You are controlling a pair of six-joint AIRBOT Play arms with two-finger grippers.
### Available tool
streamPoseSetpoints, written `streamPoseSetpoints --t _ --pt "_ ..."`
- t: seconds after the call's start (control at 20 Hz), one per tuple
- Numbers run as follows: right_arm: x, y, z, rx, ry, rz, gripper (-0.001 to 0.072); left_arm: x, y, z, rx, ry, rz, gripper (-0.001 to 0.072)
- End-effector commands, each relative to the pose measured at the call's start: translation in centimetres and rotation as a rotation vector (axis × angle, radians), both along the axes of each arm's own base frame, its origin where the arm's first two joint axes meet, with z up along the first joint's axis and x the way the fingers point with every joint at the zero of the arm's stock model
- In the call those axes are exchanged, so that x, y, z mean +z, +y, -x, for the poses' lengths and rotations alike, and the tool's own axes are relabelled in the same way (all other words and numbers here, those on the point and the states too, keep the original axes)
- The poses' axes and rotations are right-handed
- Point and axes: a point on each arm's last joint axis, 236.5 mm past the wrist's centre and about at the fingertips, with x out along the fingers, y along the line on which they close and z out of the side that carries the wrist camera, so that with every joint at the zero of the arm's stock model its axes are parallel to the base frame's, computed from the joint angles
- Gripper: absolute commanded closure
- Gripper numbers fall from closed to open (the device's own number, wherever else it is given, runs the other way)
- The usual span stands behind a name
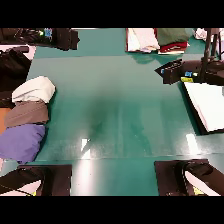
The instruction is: Fold the shirts.
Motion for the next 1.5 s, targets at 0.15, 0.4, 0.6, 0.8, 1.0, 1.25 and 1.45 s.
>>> streamPoseSetpoints --t 0.15,0.4,0.6,0.8,1.0,1.25,1.45 --pt "0.2 0.1 0.0 0.001 -0.004 -0.004 0.0692 0.4 -0.1 -0.2 0.002 -0.015 0.009 0.0683" --pt "0.1 0.1 0.1 0.002 -0.001 -0.003 0.0691 1.1 -0.2 -0.6 0.006 -0.047 0.030 0.0683" --pt "0.1 0.1 0.1 0.001 -0.002 -0.003 0.0691 2.0 -0.4 -1.0 0.012 -0.082 0.052 0.0682" --pt "0.1 0.1 0.0 0.001 -0.003 -0.003 0.0692 2.6 2.9 -3.3 0.093 -0.177 -0.048 0.0683" --pt "0.1 0.1 0.0 0.001 -0.003 -0.003 0.0691 -3.2 12.7 -5.8 0.304 -0.036 -0.264 0.0411" --pt "0.1 0.1 0.0 0.001 -0.003 -0.003 0.0692 -18.8 24.4 -6.4 0.574 0.281 -0.284 0.0007" --pt "0.1 0.1 0.0 0.001 -0.001 -0.003 0.0692 -28.9 29.4 -5.2 0.669 0.439 -0.296 0.0006"
